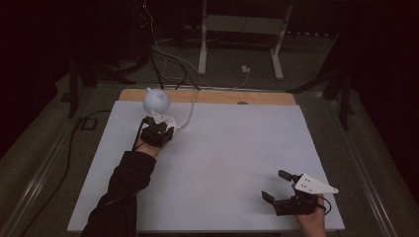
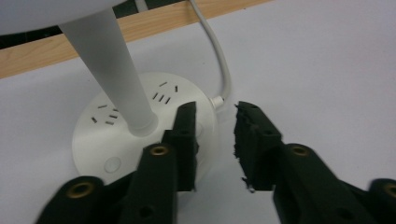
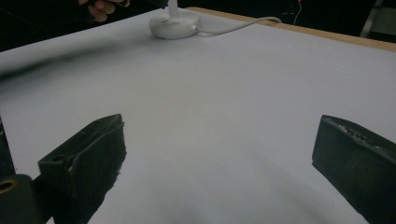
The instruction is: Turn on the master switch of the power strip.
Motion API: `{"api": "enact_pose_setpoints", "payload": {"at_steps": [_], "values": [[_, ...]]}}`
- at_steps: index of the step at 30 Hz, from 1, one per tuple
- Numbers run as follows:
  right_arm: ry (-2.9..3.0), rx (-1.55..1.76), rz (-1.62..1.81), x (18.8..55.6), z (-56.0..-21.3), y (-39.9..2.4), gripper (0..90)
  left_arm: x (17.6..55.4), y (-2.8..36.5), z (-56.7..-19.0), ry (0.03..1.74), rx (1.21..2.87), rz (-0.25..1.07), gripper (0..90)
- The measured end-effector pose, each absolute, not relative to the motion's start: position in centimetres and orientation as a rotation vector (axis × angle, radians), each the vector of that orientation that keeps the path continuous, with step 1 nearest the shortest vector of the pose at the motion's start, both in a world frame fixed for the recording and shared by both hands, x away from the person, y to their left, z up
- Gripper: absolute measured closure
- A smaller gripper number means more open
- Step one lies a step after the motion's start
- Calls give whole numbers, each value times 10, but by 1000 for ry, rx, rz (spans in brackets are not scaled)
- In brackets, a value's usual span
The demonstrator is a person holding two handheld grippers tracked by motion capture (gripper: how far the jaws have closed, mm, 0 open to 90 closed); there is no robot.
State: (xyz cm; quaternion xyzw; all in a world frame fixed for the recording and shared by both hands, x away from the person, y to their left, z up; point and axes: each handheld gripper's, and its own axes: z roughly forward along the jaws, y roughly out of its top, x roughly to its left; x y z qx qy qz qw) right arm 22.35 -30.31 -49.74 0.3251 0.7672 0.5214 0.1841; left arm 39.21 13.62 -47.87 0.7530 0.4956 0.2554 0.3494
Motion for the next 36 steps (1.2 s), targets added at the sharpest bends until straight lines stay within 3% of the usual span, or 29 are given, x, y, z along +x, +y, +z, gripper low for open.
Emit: {"api": "enact_pose_setpoints", "payload": {"at_steps": [12, 36], "values": [[2165, 924, 1471, 224, -498, -304, 28, 403, 135, -486, 1283, 1951, 683, 900], [2170, 928, 1468, 224, -499, -305, 28, 412, 125, -511, 1243, 2050, 815, 900]]}}
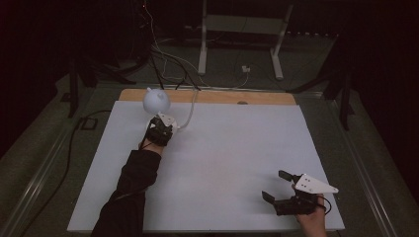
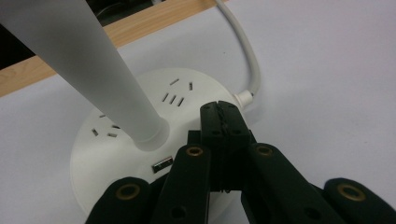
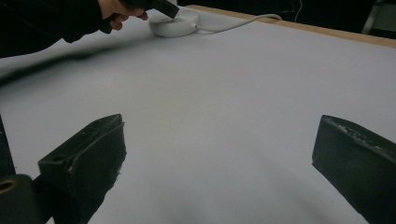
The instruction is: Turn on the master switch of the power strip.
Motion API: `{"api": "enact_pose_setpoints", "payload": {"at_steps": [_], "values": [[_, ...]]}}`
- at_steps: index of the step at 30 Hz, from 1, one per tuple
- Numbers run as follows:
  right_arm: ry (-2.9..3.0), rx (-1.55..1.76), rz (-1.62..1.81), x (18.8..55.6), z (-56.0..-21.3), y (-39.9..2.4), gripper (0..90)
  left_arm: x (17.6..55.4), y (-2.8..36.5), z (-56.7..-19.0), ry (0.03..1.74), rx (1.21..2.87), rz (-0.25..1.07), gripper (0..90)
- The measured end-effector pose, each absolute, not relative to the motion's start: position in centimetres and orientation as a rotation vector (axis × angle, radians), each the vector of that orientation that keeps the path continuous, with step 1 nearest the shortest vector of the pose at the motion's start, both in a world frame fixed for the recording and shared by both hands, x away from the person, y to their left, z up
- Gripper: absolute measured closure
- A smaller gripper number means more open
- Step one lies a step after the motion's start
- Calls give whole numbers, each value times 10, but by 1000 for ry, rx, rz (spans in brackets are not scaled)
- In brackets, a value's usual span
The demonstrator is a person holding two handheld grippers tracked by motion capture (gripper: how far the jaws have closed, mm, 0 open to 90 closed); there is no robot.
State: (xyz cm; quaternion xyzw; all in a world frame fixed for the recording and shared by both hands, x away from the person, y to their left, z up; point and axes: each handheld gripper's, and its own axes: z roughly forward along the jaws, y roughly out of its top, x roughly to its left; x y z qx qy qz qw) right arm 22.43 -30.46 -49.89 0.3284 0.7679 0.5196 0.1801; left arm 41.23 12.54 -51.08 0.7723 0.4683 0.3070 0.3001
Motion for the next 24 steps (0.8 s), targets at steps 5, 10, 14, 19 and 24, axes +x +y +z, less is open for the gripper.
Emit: {"api": "enact_pose_setpoints", "payload": {"at_steps": [5, 10, 14, 19, 24], "values": [[2171, 929, 1468, 224, -499, -304, 28, 412, 125, -512, 1231, 2064, 830, 900], [2174, 928, 1467, 225, -499, -304, 28, 412, 126, -512, 1215, 2063, 815, 900], [2177, 927, 1465, 225, -500, -304, 28, 412, 125, -513, 1199, 2073, 825, 900], [2174, 924, 1468, 224, -499, -304, 28, 413, 123, -515, 1178, 2068, 829, 900], [2179, 927, 1465, 225, -500, -304, 28, 413, 123, -515, 1171, 2063, 845, 900]]}}
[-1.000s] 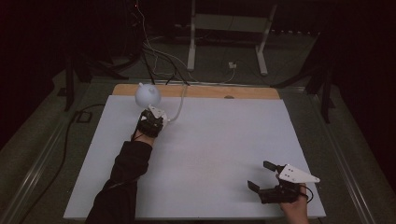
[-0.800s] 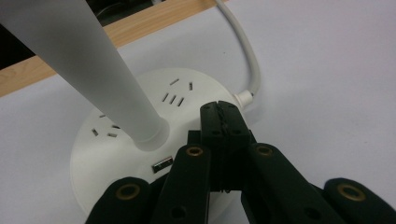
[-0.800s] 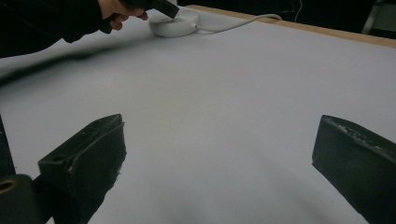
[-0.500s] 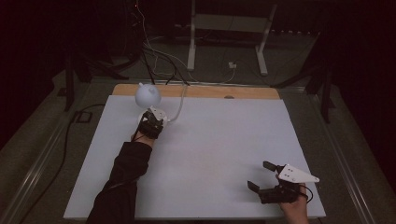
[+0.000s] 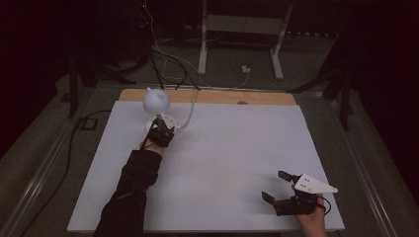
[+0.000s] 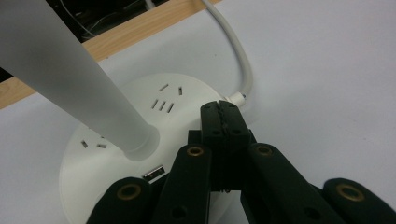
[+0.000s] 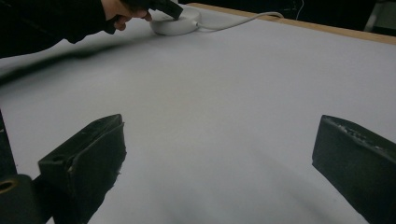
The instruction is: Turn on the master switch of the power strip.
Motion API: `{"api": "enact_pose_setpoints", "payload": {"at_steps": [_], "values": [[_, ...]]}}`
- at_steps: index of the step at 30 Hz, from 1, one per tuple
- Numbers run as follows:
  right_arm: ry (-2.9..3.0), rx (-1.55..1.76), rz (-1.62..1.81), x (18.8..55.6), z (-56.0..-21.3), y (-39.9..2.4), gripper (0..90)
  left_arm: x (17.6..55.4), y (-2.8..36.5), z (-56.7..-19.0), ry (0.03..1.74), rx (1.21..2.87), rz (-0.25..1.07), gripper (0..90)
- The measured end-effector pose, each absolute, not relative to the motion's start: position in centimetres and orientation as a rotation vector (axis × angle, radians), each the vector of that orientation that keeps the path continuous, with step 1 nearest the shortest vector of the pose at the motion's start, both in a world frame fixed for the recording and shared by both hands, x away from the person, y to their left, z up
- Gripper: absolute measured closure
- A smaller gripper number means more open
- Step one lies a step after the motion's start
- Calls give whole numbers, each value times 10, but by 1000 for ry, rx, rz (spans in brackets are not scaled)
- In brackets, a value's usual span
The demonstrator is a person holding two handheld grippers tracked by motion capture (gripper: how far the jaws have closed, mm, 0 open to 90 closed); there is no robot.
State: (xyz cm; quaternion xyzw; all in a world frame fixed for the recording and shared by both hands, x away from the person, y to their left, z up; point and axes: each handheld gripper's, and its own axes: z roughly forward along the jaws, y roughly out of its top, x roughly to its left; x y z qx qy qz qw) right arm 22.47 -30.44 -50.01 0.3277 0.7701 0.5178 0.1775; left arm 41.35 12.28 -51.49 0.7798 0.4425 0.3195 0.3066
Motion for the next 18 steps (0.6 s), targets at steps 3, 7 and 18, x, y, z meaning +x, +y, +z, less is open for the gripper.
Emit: {"api": "enact_pose_setpoints", "payload": {"at_steps": [3, 7, 18], "values": [[2180, 930, 1466, 225, -501, -305, 28, 414, 127, -512, 1174, 2047, 846, 900], [2187, 933, 1464, 226, -502, -304, 28, 414, 129, -510, 1160, 2059, 864, 900], [2187, 934, 1463, 226, -502, -304, 28, 416, 131, -515, 1165, 2081, 861, 900]]}}
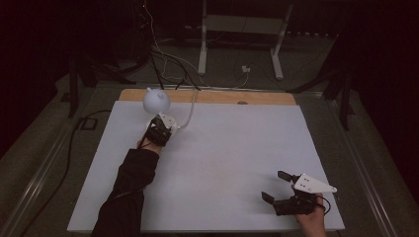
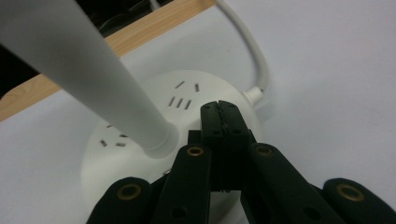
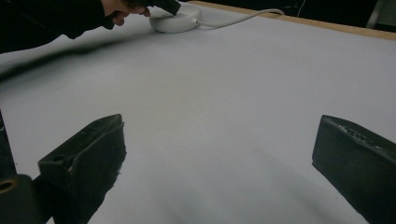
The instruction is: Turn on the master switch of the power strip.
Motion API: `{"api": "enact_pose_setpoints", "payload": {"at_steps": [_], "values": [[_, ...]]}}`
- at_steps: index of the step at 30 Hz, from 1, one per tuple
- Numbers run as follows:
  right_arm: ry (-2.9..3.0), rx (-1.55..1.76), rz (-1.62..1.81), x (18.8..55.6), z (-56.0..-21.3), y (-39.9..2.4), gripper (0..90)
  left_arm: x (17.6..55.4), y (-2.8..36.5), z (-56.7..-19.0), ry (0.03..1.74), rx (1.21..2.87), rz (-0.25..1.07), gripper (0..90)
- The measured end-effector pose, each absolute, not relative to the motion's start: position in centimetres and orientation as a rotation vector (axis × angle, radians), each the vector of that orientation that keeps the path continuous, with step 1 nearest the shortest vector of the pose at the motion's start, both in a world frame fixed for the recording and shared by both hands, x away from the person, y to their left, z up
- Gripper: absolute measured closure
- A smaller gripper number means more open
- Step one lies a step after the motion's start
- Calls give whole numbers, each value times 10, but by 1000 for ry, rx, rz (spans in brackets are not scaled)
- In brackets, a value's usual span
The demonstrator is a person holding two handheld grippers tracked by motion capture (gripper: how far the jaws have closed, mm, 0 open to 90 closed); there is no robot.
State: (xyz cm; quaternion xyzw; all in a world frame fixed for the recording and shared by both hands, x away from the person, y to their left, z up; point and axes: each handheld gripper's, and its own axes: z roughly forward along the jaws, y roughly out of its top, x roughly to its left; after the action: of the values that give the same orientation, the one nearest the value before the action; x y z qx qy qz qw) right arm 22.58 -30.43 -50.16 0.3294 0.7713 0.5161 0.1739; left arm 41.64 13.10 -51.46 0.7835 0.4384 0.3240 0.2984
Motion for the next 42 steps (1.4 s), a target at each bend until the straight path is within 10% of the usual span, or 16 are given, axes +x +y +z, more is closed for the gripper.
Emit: {"api": "enact_pose_setpoints", "payload": {"at_steps": [42], "values": [[2209, 935, 1454, 227, -504, -303, 28, 419, 112, -513, 981, 2388, 1029, 900]]}}
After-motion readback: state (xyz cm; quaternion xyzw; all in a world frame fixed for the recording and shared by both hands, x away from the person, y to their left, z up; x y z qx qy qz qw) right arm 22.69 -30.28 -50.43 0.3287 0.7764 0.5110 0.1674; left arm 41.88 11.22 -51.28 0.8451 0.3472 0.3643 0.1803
